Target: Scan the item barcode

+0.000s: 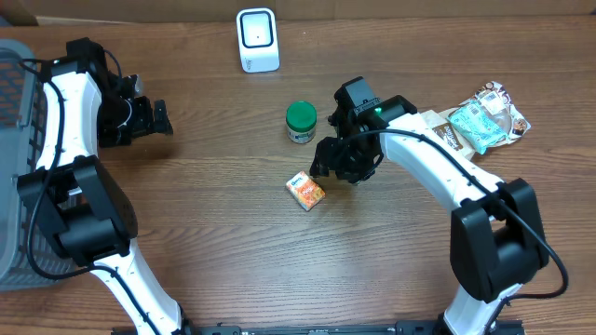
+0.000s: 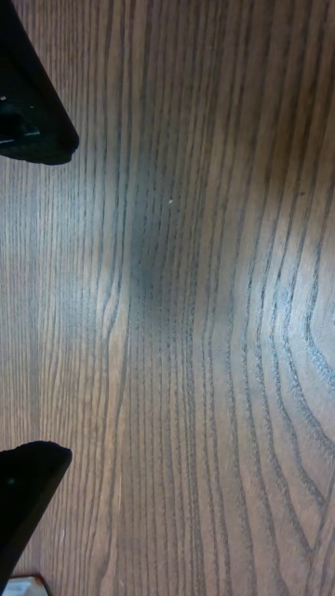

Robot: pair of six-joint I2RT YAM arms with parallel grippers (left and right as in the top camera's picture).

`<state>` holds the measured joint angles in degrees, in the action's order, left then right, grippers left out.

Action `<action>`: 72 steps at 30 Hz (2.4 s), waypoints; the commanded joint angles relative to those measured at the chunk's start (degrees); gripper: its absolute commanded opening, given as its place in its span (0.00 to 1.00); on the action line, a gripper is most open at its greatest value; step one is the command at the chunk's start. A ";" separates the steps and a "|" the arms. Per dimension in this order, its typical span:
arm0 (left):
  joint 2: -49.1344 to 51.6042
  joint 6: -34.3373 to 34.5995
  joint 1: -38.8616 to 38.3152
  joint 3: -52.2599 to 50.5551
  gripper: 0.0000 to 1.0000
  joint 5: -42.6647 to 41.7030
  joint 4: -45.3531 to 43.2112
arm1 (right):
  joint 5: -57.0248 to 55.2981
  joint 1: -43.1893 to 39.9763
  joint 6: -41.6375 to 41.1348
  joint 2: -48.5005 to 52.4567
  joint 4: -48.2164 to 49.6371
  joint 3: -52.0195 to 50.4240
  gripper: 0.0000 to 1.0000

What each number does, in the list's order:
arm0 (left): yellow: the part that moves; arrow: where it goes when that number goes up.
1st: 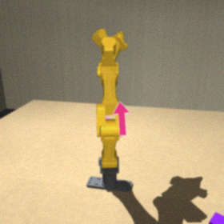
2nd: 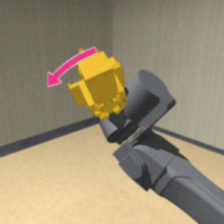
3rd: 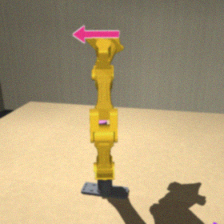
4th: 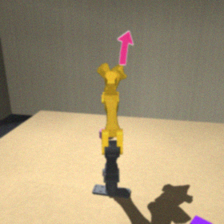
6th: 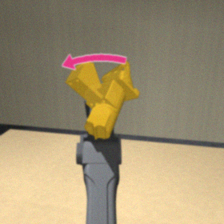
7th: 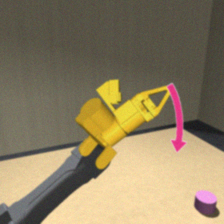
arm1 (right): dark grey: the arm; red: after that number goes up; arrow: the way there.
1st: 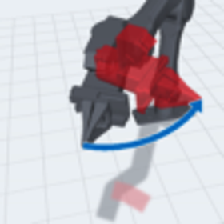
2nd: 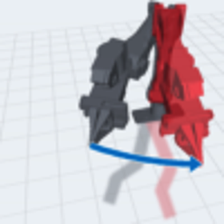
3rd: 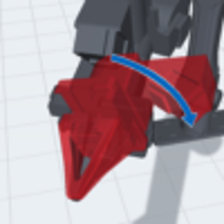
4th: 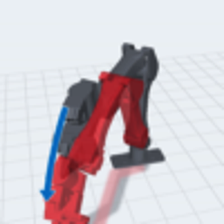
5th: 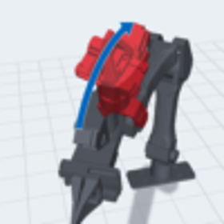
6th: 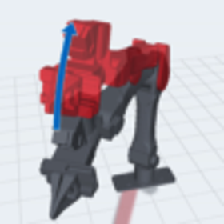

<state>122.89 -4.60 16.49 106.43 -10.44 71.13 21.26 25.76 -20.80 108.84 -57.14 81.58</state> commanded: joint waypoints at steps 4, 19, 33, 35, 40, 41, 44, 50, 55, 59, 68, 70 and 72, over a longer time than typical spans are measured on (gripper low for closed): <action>-0.76 -0.11 -0.07 0.55 1.00 -0.02 -0.02 | 2.84 1.31 3.28 5.40 0.24 -0.63 0.51; -0.76 -0.11 -0.07 0.55 1.00 -0.02 -0.02 | 2.80 2.25 3.06 7.28 -0.20 -0.63 0.45; -0.76 -0.11 -0.07 0.55 1.00 -0.02 -0.02 | 2.84 4.68 -0.04 7.28 -0.04 -0.63 0.38; -0.76 -0.11 -0.07 0.55 1.00 -0.02 -0.02 | 3.45 7.65 -0.22 7.28 0.96 -0.63 0.38; -0.76 -0.11 -0.07 0.55 1.00 -0.02 -0.02 | 6.08 12.26 -0.52 7.28 3.93 -0.55 0.31; -0.76 -0.11 -0.07 0.55 1.00 -0.02 -0.02 | 6.08 13.03 -0.90 7.28 4.55 -0.48 0.30; -0.76 -0.11 -0.07 0.55 0.99 -0.02 -0.02 | 6.58 14.36 -1.90 7.28 6.36 -0.11 0.30; -0.76 -0.11 -0.07 0.55 1.00 -0.02 -0.02 | 6.29 14.05 -1.64 7.28 7.34 2.08 0.31; -0.76 -0.11 -0.07 0.55 0.99 -0.02 -0.02 | 0.55 12.63 -1.66 7.28 4.35 5.70 0.35; -0.76 -0.11 -0.07 0.55 0.99 -0.02 -0.02 | -4.72 10.34 -1.42 7.28 1.88 8.46 0.36; -0.76 -0.11 -0.07 0.55 0.99 -0.02 -0.02 | -5.14 11.72 -3.15 7.58 4.63 8.50 0.35; -0.76 -0.11 -0.07 0.55 1.00 -0.02 -0.02 | -5.46 14.12 -4.55 8.20 7.74 8.48 0.35; -0.76 -0.11 -0.07 0.55 1.00 -0.02 -0.02 | -6.58 16.22 -6.51 9.22 10.60 8.50 0.36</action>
<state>122.89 -4.60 16.49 106.43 -10.44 71.13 16.08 37.85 -24.01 116.18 -49.15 88.90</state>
